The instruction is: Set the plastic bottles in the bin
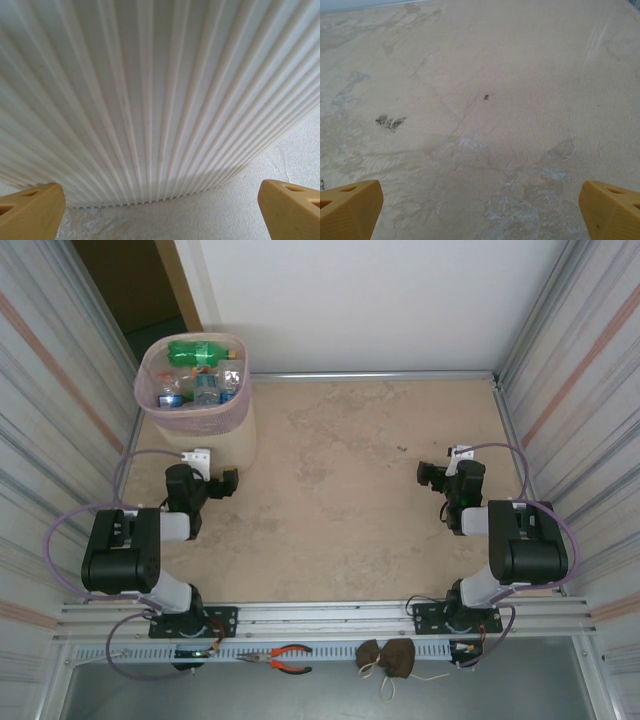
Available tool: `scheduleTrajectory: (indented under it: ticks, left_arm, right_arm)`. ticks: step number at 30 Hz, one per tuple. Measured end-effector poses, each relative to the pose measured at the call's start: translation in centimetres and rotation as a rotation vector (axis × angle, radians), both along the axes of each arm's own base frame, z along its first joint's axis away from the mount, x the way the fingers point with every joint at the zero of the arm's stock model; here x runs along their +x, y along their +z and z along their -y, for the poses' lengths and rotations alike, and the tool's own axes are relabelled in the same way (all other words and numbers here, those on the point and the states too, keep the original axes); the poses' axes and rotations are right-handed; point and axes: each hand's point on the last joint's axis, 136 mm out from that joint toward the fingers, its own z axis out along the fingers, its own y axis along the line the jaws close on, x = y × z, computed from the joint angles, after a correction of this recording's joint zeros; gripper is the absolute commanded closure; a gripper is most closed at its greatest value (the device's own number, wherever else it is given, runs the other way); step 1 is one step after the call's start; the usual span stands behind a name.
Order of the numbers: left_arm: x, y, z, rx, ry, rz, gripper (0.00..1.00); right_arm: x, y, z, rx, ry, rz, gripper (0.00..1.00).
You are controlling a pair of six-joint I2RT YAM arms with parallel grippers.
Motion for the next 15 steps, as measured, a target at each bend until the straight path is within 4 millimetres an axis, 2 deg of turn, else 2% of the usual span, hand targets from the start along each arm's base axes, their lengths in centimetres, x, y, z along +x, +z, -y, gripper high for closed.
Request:
scheduleTrajectory:
  ticks: [15]
  left_arm:
    - [0.00, -0.01, 0.02, 0.003, 0.002, 0.000, 0.01]
  right_arm:
    - [0.00, -0.01, -0.04, 0.001, 0.002, 0.000, 0.01]
